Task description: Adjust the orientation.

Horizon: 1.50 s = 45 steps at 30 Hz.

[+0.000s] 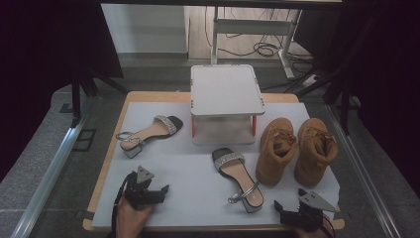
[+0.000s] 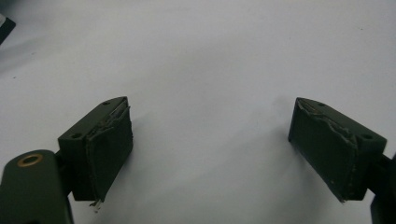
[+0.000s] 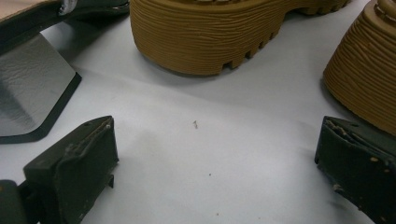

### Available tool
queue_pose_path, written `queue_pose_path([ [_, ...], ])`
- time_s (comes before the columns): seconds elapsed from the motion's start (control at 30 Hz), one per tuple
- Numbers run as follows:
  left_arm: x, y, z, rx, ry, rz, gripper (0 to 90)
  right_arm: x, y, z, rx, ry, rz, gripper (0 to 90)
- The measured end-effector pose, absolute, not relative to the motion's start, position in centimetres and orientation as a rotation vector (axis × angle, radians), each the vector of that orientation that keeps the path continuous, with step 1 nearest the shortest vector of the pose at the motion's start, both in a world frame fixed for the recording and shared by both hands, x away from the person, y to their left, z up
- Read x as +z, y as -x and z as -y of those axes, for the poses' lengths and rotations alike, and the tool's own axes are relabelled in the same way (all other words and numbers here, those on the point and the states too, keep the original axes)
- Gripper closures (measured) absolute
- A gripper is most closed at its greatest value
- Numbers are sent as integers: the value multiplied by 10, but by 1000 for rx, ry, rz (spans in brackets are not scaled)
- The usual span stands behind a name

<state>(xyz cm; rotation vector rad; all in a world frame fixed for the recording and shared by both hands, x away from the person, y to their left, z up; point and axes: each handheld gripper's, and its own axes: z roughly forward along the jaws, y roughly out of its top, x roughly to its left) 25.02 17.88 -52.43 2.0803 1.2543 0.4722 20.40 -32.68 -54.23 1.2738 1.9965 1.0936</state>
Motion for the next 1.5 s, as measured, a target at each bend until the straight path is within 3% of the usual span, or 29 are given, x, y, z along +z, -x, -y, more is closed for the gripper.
queue_pose_path([
  [1.13,-523,-250,-180,472,-2078,-1249,160,-545,-203,329,1124,-1242,-1985,0],
  [1.33,-520,-248,-183,484,-2051,-1281,351,-545,-203,329,1124,-1242,-1985,0],
  [1.5,-518,-248,-185,490,-2046,-1304,449,-545,-203,329,1124,-1241,-1985,0],
])
